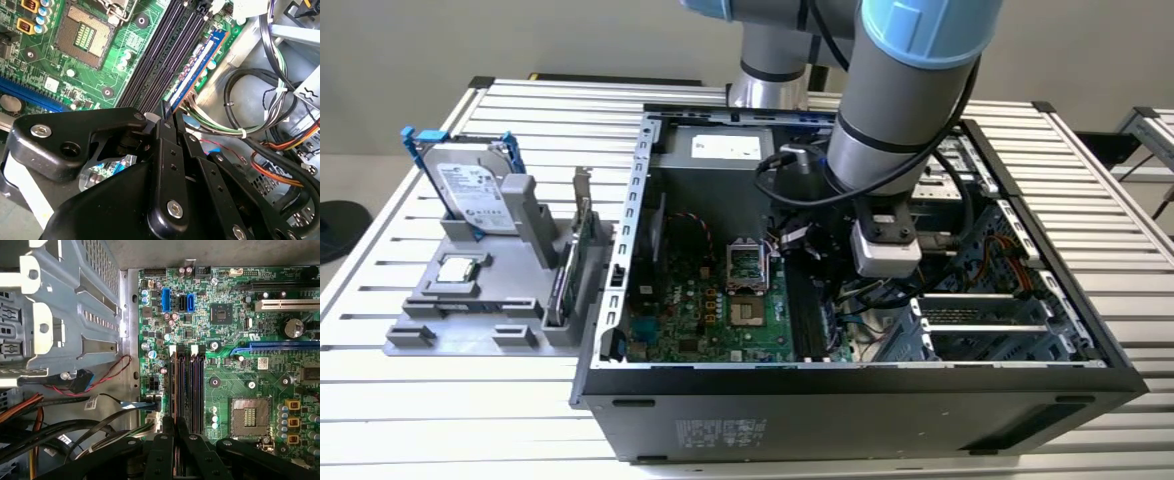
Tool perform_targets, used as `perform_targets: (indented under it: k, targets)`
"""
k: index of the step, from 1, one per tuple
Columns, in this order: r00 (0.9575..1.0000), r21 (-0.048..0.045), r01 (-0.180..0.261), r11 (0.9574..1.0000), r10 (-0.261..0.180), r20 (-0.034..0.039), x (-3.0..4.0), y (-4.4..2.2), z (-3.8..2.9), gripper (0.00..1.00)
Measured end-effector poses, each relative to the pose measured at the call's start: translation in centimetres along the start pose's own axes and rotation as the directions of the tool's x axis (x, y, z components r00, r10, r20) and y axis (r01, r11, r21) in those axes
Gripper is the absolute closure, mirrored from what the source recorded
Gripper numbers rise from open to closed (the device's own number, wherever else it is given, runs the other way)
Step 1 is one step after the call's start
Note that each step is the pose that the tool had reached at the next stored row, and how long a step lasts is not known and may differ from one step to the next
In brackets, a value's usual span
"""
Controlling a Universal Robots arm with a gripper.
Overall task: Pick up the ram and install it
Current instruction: 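Insert the ram into the slot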
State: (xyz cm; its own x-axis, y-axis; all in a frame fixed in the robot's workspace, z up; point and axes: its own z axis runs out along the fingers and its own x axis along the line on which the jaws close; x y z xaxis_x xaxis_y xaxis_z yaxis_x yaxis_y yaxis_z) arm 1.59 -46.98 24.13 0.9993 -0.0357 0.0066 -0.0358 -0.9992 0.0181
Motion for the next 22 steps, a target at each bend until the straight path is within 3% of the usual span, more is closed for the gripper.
perform_targets:
  k: [5, 12, 22]
  targets:
    - [1.0, 0.0006, 0.0, 1.0, 0.0, -0.0001, 0.0, -0.04, 0.18, 1.0]
    - [1.0, 0.0004, 0.002, 1.0, -0.002, -0.0002, -0.03, -0.19, 0.97, 1.0]
    - [0.9999, 0.0005, 0.014, 0.9999, -0.014, -0.0004, -0.08, -0.48, 1.32, 1.0]
